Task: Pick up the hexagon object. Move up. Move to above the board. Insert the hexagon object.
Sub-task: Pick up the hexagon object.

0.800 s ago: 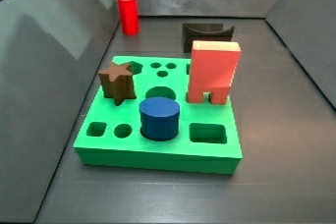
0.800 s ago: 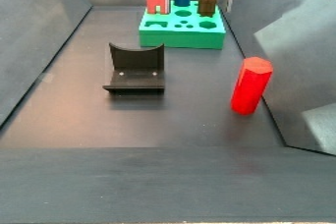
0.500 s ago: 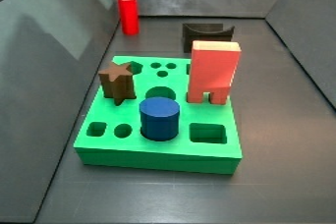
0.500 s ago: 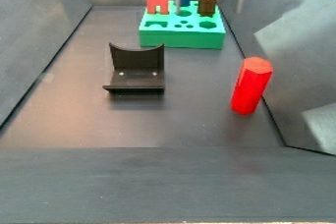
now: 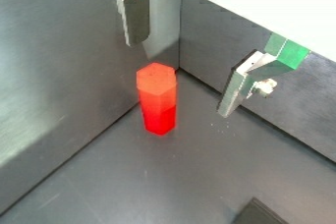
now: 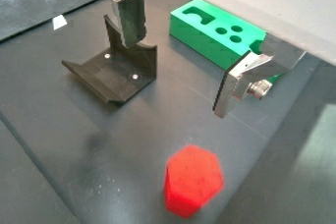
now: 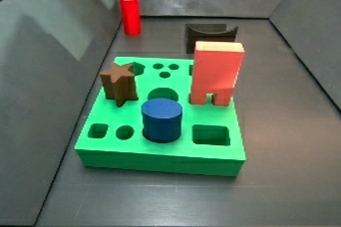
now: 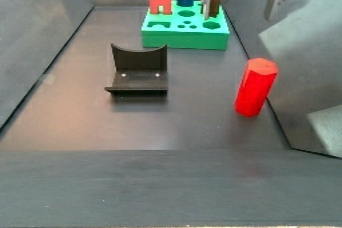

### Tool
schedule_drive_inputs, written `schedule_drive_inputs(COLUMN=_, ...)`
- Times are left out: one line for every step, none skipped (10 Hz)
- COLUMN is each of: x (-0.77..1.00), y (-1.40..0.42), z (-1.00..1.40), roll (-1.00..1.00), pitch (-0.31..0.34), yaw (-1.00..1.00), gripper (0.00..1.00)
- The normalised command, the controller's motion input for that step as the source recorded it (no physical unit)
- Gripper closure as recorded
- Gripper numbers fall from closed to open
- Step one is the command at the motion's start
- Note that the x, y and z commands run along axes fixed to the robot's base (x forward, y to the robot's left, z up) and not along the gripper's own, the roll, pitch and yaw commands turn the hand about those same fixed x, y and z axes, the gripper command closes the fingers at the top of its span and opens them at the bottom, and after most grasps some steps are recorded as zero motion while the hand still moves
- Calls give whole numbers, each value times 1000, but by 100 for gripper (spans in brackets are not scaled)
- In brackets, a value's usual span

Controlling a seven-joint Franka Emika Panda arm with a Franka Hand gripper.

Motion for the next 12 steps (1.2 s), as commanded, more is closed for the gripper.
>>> schedule_drive_inputs(x=-263, y=183, z=-177, roll=-109, pitch=-166, yaw=-169, gripper=0)
schedule_drive_inputs(x=-257, y=163, z=-191, roll=-119, pitch=-191, yaw=-183, gripper=0)
schedule_drive_inputs(x=-263, y=160, z=-209, roll=-116, pitch=-196, yaw=-183, gripper=0)
schedule_drive_inputs(x=-274, y=143, z=-214, roll=-110, pitch=-207, yaw=-189, gripper=0)
schedule_drive_inputs(x=-246, y=117, z=-257, roll=-111, pitch=-236, yaw=-206, gripper=0)
schedule_drive_inputs(x=0, y=160, z=-334, roll=-120, pitch=-219, yaw=-89, gripper=0)
schedule_drive_inputs(x=-17, y=91, z=-357, roll=-81, pitch=-221, yaw=-111, gripper=0)
schedule_drive_inputs(x=0, y=103, z=-380, roll=-77, pitch=-210, yaw=-114, gripper=0)
schedule_drive_inputs(x=0, y=80, z=-389, roll=-64, pitch=-214, yaw=-131, gripper=0)
schedule_drive_inputs(x=-23, y=89, z=-374, roll=-33, pitch=-173, yaw=-103, gripper=0)
schedule_drive_inputs(x=-66, y=80, z=-383, roll=-6, pitch=-147, yaw=-94, gripper=0)
schedule_drive_inputs(x=-154, y=77, z=-400, roll=0, pitch=-70, yaw=-100, gripper=0)
